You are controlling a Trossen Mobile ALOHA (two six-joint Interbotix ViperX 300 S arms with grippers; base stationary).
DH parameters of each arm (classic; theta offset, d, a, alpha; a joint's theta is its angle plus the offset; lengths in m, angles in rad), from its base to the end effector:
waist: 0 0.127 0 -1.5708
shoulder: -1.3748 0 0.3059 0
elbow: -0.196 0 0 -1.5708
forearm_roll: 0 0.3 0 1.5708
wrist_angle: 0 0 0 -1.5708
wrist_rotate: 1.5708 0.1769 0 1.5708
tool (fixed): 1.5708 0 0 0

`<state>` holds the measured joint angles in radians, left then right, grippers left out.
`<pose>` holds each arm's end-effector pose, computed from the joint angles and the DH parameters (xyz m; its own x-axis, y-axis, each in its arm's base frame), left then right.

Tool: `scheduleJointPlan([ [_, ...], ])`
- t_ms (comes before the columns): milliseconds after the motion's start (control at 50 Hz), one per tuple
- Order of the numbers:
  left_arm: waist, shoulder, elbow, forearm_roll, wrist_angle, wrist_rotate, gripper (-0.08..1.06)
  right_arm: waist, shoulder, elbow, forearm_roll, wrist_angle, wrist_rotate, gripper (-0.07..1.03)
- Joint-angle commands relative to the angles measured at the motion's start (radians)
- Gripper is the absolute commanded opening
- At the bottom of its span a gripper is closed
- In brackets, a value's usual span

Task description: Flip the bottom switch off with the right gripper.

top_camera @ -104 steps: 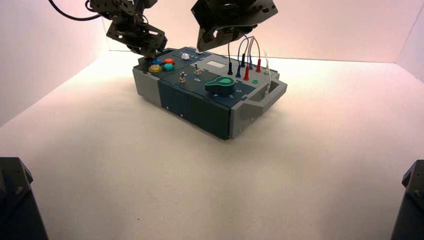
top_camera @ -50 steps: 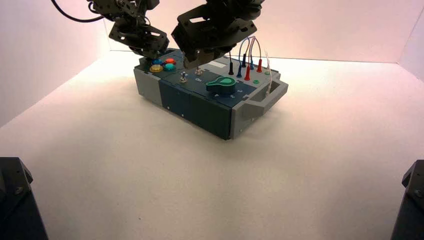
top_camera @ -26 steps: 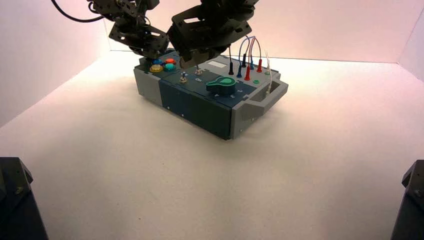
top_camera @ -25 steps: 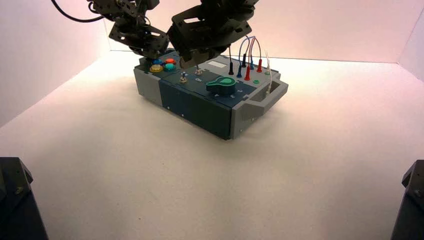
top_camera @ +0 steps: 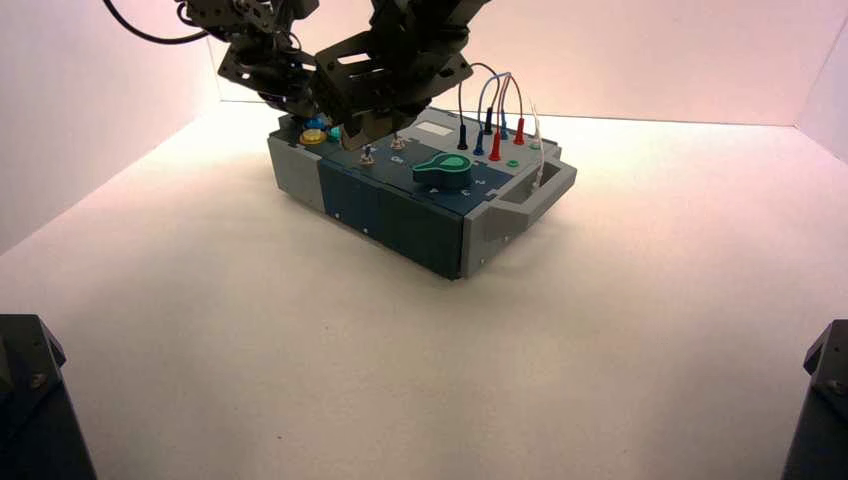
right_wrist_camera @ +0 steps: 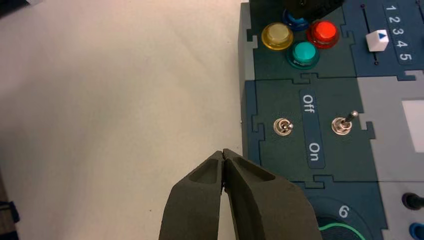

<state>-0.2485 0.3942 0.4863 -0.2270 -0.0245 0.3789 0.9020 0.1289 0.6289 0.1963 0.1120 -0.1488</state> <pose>0.4627 -0.1164 0.0162 0.6362 -0.1558 -0.7556 0.3505 0.9308 0.1033 0.2635 0.3397 0.0758 0.3837 0.5207 -0.7626 -0.7704 0.6359 0.0465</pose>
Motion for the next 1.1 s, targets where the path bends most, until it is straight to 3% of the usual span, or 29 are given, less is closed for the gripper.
scheduleJointPlan([
  [20,-0.006,-0.020,-0.012,-0.002,0.002,-0.002,-0.03,-0.029,-0.021,-0.021,0.002,0.000,0.003,-0.02],
  [280,-0.006,-0.020,-0.012,-0.002,0.002,-0.002,-0.03,-0.086,-0.034,-0.011,0.009,0.005,0.003,-0.02],
  [1100,-0.006,-0.020,-0.011,-0.002,0.005,-0.002,-0.03,-0.098,0.049,-0.074,0.003,0.005,0.003,-0.02],
])
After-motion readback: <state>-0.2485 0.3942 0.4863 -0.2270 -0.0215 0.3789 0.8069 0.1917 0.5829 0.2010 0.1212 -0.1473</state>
